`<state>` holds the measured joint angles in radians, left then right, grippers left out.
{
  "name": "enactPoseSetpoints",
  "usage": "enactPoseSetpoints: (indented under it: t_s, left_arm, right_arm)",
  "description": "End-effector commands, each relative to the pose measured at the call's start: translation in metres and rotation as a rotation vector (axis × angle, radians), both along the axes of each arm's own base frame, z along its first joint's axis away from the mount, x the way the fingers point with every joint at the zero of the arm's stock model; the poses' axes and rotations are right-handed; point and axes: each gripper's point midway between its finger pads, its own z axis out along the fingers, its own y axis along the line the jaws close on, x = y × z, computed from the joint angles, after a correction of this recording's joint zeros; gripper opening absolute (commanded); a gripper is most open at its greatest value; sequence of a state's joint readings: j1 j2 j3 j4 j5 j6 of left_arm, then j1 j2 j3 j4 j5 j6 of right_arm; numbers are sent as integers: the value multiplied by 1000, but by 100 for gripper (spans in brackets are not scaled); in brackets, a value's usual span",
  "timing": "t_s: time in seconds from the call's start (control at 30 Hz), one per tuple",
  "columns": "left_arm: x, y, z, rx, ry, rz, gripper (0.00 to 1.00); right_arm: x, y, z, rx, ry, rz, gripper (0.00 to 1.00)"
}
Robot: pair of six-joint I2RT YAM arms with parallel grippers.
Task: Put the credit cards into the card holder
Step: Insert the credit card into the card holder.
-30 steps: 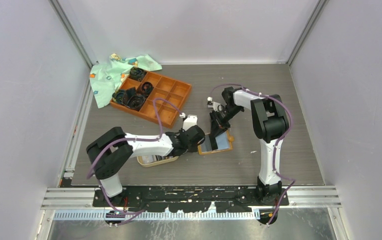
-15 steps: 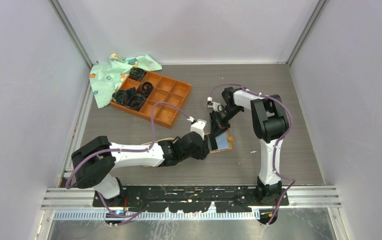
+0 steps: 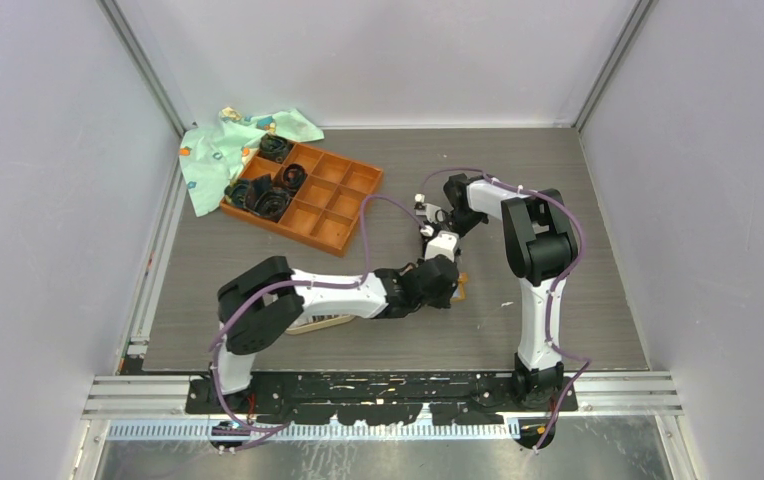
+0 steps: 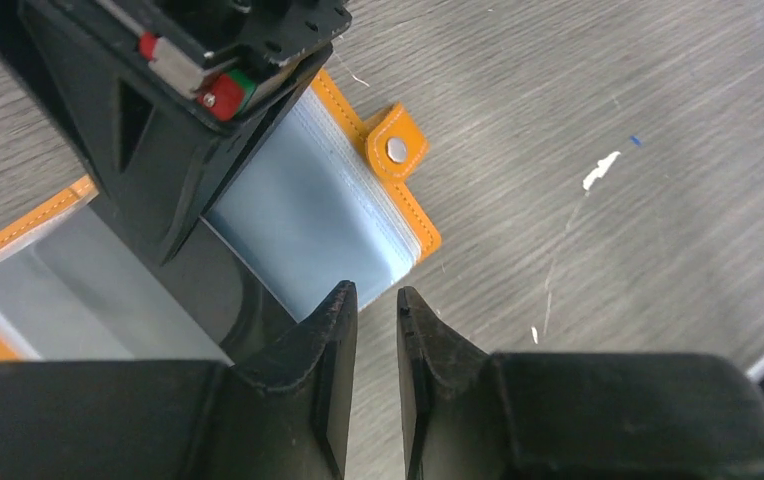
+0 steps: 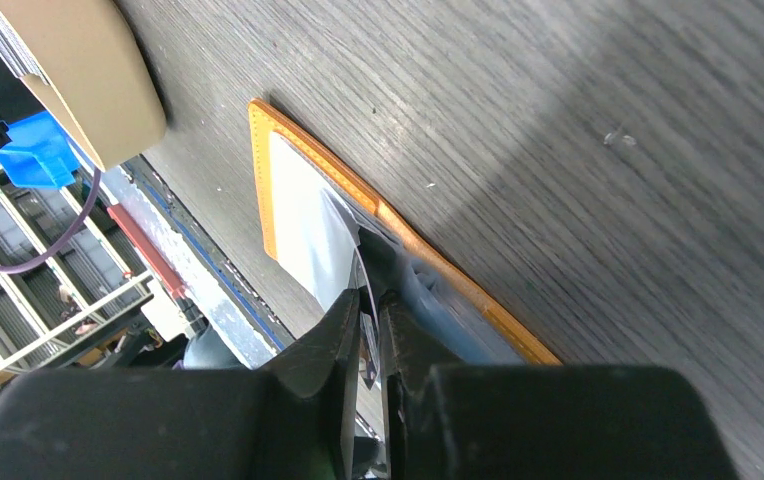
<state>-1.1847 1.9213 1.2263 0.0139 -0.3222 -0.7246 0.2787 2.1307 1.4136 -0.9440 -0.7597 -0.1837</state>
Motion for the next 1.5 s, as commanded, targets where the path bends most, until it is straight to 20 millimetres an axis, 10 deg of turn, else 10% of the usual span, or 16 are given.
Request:
enactPoseSetpoints:
  t_s: [0.0, 0.67, 1.47]
  left_arm:
    - [11, -7, 1, 47, -22, 36, 22]
    - [29, 15, -24, 162, 21, 163, 24]
    - [40, 32, -9, 138, -26, 204, 24]
  right_arm:
    - [9, -6, -16, -49, -70, 25, 17]
    - [10, -7, -7, -46, -103, 41, 26]
    - [20, -13, 25, -58, -247, 68, 40]
